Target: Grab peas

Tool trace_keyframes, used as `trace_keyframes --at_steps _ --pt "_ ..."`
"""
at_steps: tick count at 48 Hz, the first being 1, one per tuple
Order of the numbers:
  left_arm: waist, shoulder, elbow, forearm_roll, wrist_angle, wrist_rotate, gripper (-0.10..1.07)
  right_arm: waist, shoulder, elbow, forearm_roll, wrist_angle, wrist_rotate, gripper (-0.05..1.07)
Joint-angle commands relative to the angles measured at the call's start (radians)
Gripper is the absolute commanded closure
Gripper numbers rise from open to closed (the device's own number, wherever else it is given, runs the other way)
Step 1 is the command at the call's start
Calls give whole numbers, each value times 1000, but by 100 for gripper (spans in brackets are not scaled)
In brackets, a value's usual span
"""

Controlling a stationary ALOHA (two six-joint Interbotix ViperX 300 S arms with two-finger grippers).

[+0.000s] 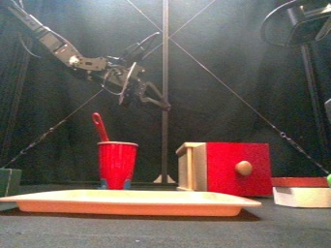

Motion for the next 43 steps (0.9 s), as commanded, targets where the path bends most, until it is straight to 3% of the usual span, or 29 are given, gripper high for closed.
trace_keyframes --at_steps 1,22,43 --pt "2 -6 -11 2 -3 0 61 -5 6 -35 44 -2 -34 -1" --pt "2 -3 -11 0 -5 0 61 -21 107 -64 60 -12 -75 -1" --pt "3 0 -12 2 -5 0 61 -44 175 -66 64 -92 -75 -1"
